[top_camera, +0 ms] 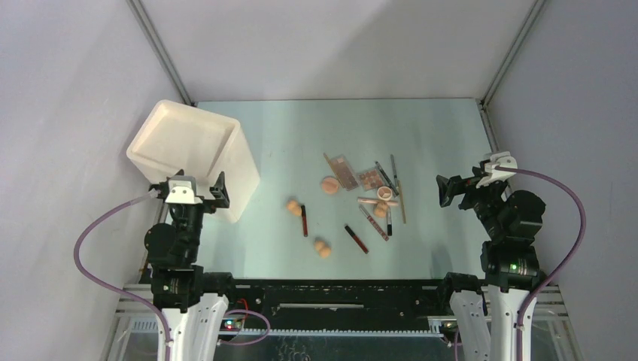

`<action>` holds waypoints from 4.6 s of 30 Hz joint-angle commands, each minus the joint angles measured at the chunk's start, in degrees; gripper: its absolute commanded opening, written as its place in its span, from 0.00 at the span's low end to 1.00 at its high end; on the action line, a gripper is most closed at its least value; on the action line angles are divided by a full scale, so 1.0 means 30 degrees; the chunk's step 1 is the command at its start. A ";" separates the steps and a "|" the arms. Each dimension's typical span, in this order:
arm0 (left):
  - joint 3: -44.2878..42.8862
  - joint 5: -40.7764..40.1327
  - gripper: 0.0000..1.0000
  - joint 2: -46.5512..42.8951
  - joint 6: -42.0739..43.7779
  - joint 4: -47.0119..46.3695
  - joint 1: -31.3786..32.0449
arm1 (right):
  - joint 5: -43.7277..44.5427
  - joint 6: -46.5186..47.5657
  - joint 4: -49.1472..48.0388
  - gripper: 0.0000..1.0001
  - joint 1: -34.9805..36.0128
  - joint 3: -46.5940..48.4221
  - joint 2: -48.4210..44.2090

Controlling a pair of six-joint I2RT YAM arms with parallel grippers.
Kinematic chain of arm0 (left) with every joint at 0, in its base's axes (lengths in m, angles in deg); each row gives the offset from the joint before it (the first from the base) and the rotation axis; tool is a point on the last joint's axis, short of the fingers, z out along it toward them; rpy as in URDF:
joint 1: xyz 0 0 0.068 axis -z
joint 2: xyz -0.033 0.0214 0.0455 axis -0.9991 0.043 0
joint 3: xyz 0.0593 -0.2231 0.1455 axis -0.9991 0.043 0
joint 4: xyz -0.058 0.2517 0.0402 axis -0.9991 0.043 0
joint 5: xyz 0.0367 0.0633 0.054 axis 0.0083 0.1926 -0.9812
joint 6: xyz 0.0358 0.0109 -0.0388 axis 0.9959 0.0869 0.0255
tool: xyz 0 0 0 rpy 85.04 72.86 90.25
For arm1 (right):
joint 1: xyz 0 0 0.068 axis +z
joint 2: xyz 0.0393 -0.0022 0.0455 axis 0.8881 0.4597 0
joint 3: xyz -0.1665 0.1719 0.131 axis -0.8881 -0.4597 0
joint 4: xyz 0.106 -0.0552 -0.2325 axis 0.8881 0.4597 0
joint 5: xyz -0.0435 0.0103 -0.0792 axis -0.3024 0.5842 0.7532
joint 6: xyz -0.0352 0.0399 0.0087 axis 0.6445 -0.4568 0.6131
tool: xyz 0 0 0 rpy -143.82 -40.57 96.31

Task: Organize the makeup
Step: Move the storage box to the corner of the board.

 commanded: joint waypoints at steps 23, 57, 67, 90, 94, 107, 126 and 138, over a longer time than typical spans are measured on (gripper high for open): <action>-0.4852 0.3730 1.00 0.3794 0.4650 0.6921 -0.0237 | -0.0413 0.0643 -0.0537 1.00 -0.0326 -0.0307 -0.0796; -0.9814 0.2780 0.65 1.3791 0.6473 0.9666 -0.0220 | -0.2073 0.1548 0.0084 1.00 -0.0289 -0.0421 -0.0851; -1.0603 0.4117 0.13 1.5520 0.4033 0.7828 0.0887 | -0.2339 0.1687 0.0201 1.00 -0.0260 -0.0424 -0.0836; -2.3090 -0.3184 0.02 2.7885 -0.4279 0.6613 0.8246 | -0.1276 0.1946 0.0058 1.00 0.1193 -0.0500 0.0438; -2.6691 -0.3503 0.03 3.0360 -0.4343 0.7636 0.8540 | -0.1292 0.1951 0.0076 1.00 0.1205 -0.0500 0.0423; -2.6887 -0.3529 0.08 2.9508 -0.4079 0.6972 0.8579 | -0.1440 0.1964 0.0134 1.00 0.1176 -0.0500 0.0251; -2.5849 -0.6496 0.06 3.0323 -0.6536 0.3800 0.9419 | -0.1528 0.2033 0.0140 1.00 0.1088 -0.0554 0.0366; -2.4560 -0.4712 0.73 2.7604 -0.5317 0.3384 0.9399 | -0.1571 0.2055 0.0196 1.00 0.1058 -0.0553 0.0362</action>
